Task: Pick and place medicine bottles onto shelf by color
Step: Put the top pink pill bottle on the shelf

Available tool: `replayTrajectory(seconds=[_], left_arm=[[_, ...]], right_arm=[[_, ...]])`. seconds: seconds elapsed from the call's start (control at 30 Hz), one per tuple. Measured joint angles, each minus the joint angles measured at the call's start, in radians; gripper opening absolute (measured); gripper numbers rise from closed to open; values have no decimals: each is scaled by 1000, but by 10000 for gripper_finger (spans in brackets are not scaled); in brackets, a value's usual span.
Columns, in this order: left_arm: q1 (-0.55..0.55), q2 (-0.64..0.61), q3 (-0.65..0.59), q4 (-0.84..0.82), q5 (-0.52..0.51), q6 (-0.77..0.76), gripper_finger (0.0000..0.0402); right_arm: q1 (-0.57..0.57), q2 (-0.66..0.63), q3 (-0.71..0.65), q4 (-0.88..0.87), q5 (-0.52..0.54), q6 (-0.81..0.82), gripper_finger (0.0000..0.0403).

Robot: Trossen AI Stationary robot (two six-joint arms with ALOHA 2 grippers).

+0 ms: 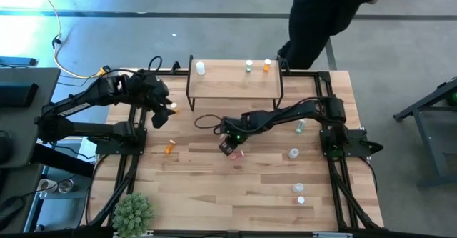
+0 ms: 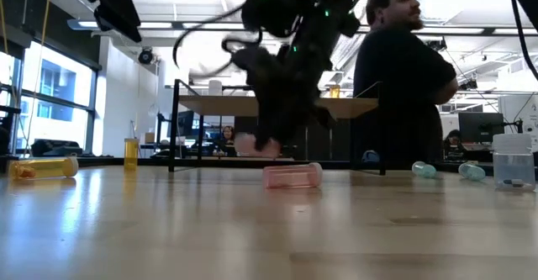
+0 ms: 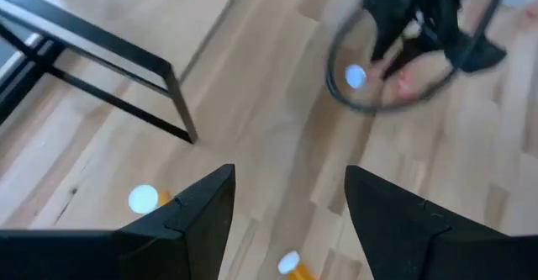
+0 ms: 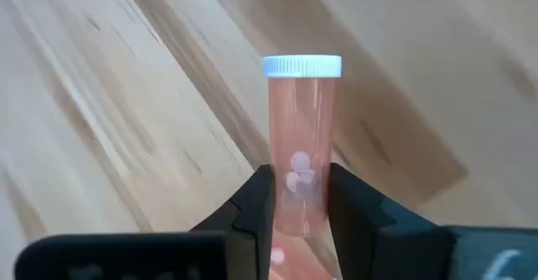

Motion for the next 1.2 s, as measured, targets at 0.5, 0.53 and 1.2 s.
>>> replayTrajectory(seconds=[0.5, 0.53, 1.2], left_arm=[[0, 45, 160, -46, 51, 86, 216], [0, 56, 170, -46, 64, 95, 216], [1, 275, 384, -46, 152, 269, 216]], right_arm=[[13, -107, 0, 296, 20, -104, 75], [13, -107, 0, 319, 20, -104, 75], [-63, -221, 2, 460, 32, -311, 76]])
